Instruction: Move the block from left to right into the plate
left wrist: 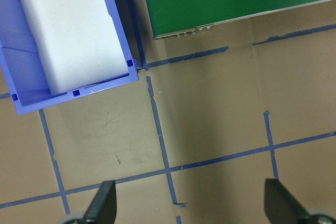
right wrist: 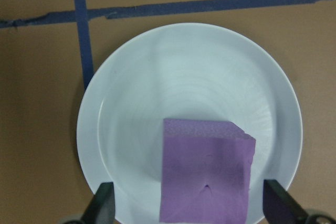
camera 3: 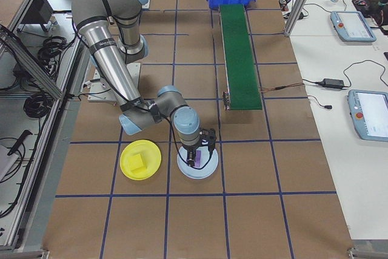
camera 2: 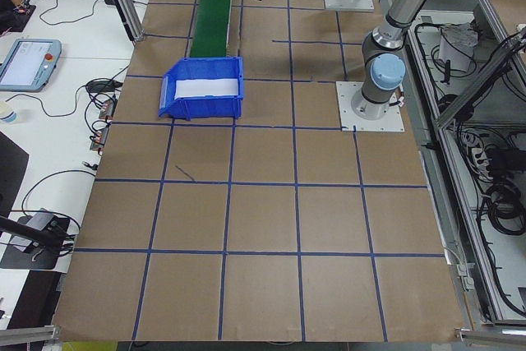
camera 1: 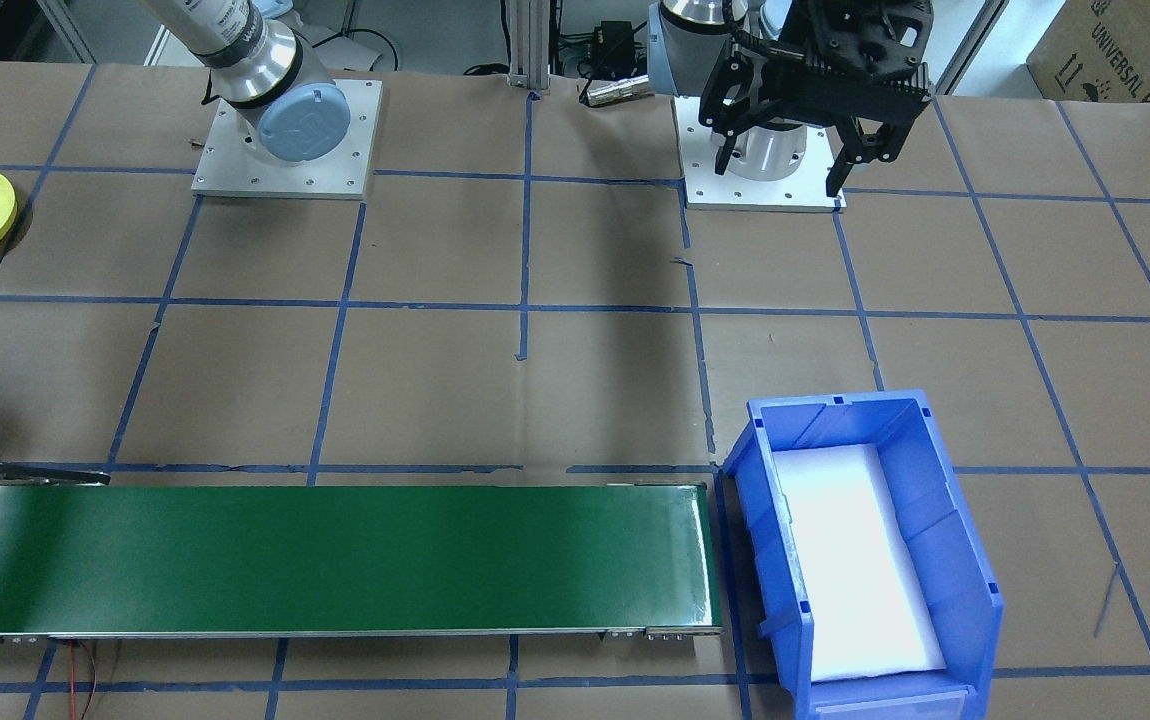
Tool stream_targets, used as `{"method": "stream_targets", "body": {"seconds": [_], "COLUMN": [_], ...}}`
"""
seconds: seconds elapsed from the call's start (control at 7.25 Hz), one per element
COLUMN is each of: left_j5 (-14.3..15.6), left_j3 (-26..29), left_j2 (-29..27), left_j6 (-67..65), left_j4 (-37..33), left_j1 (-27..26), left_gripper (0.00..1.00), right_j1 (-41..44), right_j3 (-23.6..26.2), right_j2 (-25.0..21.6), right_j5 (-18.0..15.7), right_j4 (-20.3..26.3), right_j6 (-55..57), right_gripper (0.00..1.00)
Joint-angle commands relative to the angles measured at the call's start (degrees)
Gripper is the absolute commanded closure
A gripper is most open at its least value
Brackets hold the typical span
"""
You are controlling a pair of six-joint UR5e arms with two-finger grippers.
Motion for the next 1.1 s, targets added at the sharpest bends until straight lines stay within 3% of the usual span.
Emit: {"method": "stream_targets", "body": {"seconds": [0.0,0.14,0.28,0.41,0.55,0.97], "left_j5": [-0.09,-0.09,-0.09,-0.09,-0.09,-0.09], "left_j3": [0.00,0.00,0.00,0.00,0.00,0.00], "left_j2": [-0.03,-0.03,0.06,-0.03,-0.03,-0.03], "left_j6": [-0.07,-0.07,-0.07,-0.07,-0.07,-0.15], "left_j4": [0.00,0.00,-0.09,0.00,-0.09,-0.09], "left_j1": [0.00,0.00,0.00,-0.09,-0.18,-0.18], "left_gripper": [0.00,0.00,0.00,0.00,0.00,0.00], "right_j1": [9.73,15.34,22.01,29.39,37.03,56.30], "right_j3": [-0.40,-1.01,-3.62,-7.22,-9.78,-12.52], "right_j2": [-11.15,-16.00,-18.83,-20.42,-20.53,-19.74], "right_j5": [-6.07,-5.99,-5.90,-5.47,-5.38,-2.83], "right_j4": [11.66,19.03,27.98,33.64,36.31,36.60], "right_j6": [6.82,12.59,19.17,25.85,32.62,51.80], "right_gripper": [0.00,0.00,0.00,0.00,0.00,0.00]}}
